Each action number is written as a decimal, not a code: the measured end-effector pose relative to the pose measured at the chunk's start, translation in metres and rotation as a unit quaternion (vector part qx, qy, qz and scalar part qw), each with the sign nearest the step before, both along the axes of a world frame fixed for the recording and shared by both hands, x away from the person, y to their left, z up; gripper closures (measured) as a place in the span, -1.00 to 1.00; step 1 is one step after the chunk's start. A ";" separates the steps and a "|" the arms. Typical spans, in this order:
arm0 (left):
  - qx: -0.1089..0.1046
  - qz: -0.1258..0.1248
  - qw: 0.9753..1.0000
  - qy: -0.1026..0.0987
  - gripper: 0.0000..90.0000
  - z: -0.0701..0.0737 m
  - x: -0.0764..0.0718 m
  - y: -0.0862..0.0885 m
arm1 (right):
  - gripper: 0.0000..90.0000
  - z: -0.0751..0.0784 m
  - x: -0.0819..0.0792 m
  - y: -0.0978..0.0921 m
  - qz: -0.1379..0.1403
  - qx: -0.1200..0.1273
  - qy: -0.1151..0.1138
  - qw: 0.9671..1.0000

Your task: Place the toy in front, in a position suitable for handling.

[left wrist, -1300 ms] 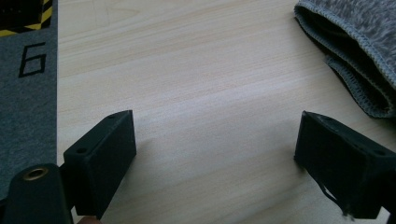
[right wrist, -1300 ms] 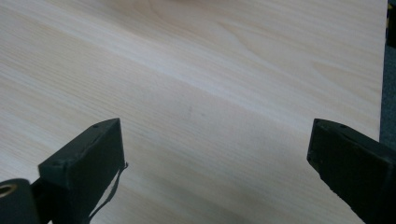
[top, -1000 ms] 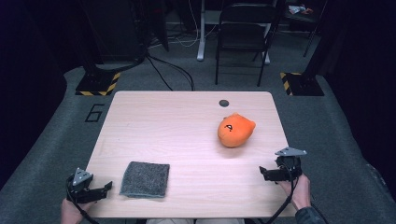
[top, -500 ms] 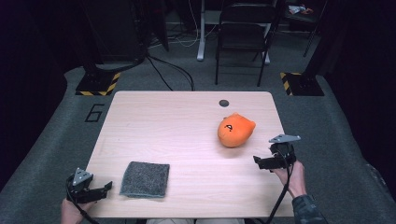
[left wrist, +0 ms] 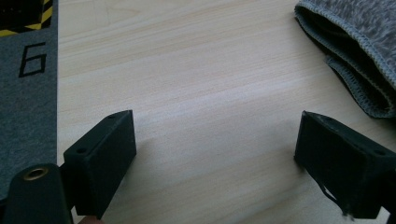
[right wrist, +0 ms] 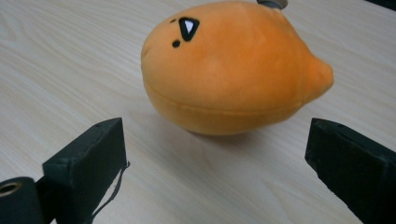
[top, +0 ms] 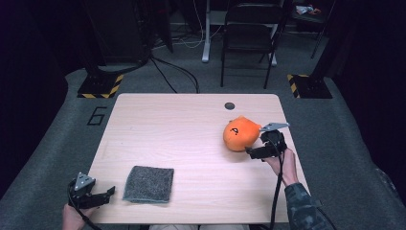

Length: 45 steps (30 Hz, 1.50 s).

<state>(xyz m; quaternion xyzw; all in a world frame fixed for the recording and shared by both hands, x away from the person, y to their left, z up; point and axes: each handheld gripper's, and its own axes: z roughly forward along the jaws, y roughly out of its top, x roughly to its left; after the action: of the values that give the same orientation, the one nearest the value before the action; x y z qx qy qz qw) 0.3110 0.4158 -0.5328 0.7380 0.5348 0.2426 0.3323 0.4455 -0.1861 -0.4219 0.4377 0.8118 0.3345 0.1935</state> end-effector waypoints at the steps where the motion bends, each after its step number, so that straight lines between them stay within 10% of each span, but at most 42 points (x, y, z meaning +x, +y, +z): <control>1: 0.000 0.000 1.000 0.000 -0.73 0.000 0.000 0.000 | -0.89 0.000 0.003 0.001 0.004 0.000 0.000 1.000; 26: -0.003 0.019 1.000 -0.003 -0.73 -0.001 0.000 0.001 | -0.66 -0.010 0.051 0.014 -0.008 -0.005 -0.010 1.000; 37: -0.004 0.026 1.000 -0.005 -0.73 -0.001 -0.001 0.002 | 0.07 -0.029 0.063 0.014 -0.009 -0.016 0.011 1.000; 45: -0.004 0.028 1.000 -0.006 -0.73 -0.001 -0.001 0.002 | 0.54 -0.034 0.059 0.006 -0.037 0.040 0.013 0.998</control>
<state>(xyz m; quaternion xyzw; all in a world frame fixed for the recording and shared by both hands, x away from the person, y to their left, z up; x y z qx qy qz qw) 0.3099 0.4179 -0.5340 0.7199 0.5545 0.2541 0.3311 0.5050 -0.1796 -0.4554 0.4788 0.7838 0.3536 0.1773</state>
